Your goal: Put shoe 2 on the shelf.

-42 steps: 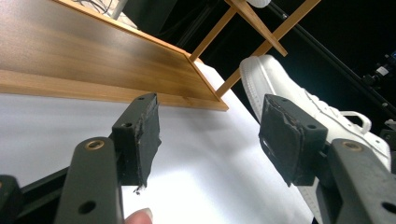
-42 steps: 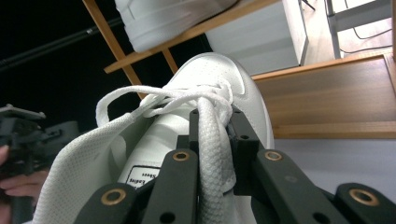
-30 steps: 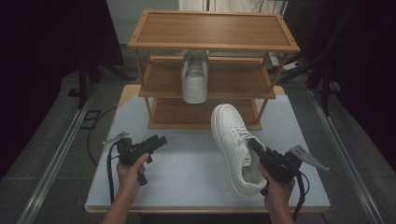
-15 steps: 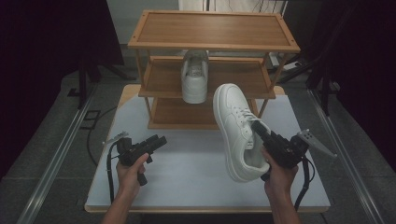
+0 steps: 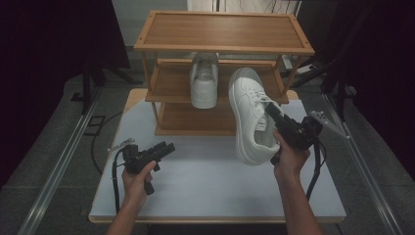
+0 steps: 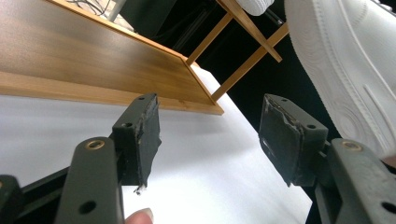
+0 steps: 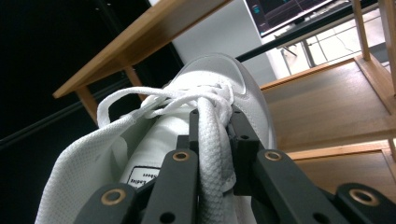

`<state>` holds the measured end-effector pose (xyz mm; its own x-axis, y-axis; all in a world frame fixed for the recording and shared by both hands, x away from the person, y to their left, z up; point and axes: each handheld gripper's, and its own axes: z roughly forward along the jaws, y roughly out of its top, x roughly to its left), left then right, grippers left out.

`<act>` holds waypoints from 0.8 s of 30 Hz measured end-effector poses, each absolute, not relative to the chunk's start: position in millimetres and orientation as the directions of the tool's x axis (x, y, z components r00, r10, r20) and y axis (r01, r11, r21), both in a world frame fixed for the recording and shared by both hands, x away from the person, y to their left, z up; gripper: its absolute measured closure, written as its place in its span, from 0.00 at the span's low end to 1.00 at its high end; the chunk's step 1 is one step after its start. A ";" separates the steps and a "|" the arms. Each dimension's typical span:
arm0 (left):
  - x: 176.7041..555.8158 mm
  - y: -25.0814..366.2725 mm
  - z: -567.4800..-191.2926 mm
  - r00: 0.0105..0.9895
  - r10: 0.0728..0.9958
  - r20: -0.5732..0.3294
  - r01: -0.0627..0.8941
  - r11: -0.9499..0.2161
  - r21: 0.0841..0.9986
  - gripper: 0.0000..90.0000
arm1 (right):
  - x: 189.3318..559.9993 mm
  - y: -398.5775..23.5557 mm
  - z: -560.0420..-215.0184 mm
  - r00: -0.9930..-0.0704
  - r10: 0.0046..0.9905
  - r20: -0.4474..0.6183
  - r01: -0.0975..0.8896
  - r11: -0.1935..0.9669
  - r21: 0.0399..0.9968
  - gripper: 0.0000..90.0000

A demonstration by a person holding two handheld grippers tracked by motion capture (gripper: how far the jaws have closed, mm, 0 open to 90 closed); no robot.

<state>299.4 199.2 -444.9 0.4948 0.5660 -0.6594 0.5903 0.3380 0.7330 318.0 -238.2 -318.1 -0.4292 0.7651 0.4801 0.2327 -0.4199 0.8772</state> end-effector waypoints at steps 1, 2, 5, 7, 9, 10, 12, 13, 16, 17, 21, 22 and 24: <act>299.3 199.8 -444.9 0.497 0.566 -0.657 0.592 0.333 0.734 0.42 | 321.6 -237.5 -317.2 -0.422 0.767 0.484 0.237 -0.421 0.875 0.92; 299.4 199.9 -444.9 0.497 0.566 -0.658 0.592 0.333 0.734 0.42 | 325.1 -236.8 -316.3 -0.417 0.769 0.485 0.242 -0.420 0.874 0.92; 299.5 199.6 -445.1 0.497 0.565 -0.658 0.593 0.333 0.733 0.42 | 339.2 -233.2 -311.5 -0.403 0.778 0.482 0.247 -0.415 0.876 0.92; 299.6 199.5 -445.2 0.497 0.565 -0.658 0.592 0.333 0.733 0.42 | 341.4 -232.3 -310.4 -0.400 0.779 0.482 0.246 -0.416 0.876 0.92; 299.7 199.5 -445.2 0.497 0.565 -0.659 0.593 0.333 0.733 0.42 | 347.1 -230.7 -307.7 -0.392 0.783 0.484 0.246 -0.417 0.875 0.92; 299.7 199.5 -445.2 0.497 0.564 -0.659 0.593 0.334 0.733 0.42 | 349.8 -230.0 -306.5 -0.388 0.785 0.483 0.245 -0.417 0.875 0.92; 299.6 199.7 -445.0 0.497 0.563 -0.661 0.593 0.335 0.732 0.42 | 354.9 -228.6 -304.3 -0.379 0.790 0.481 0.244 -0.417 0.876 0.92; 299.5 199.8 -445.0 0.497 0.562 -0.661 0.593 0.336 0.732 0.42 | 357.2 -227.9 -303.0 -0.374 0.790 0.485 0.248 -0.419 0.874 0.92; 299.5 200.1 -444.8 0.496 0.562 -0.662 0.593 0.339 0.731 0.42 | 365.8 -225.3 -299.8 -0.363 0.793 0.489 0.249 -0.422 0.871 0.92; 299.4 200.5 -444.6 0.496 0.561 -0.663 0.593 0.339 0.731 0.42 | 367.8 -224.4 -299.0 -0.362 0.794 0.489 0.248 -0.424 0.871 0.92; 299.7 201.5 -444.6 0.496 0.559 -0.665 0.593 0.342 0.729 0.42 | 380.8 -217.5 -294.1 -0.348 0.801 0.487 0.249 -0.422 0.872 0.92; 299.7 201.5 -444.6 0.496 0.559 -0.665 0.593 0.342 0.729 0.42 | 380.8 -217.5 -294.1 -0.348 0.801 0.487 0.249 -0.422 0.872 0.92; 299.5 201.2 -444.4 0.497 0.557 -0.665 0.593 0.342 0.729 0.42 | 386.9 -214.1 -293.4 -0.343 0.803 0.487 0.249 -0.423 0.872 0.91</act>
<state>299.5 201.2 -444.4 0.4971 0.5569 -0.6654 0.5926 0.3423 0.7292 386.9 -214.1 -293.4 -0.3428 0.8031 0.4873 0.2489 -0.4225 0.8715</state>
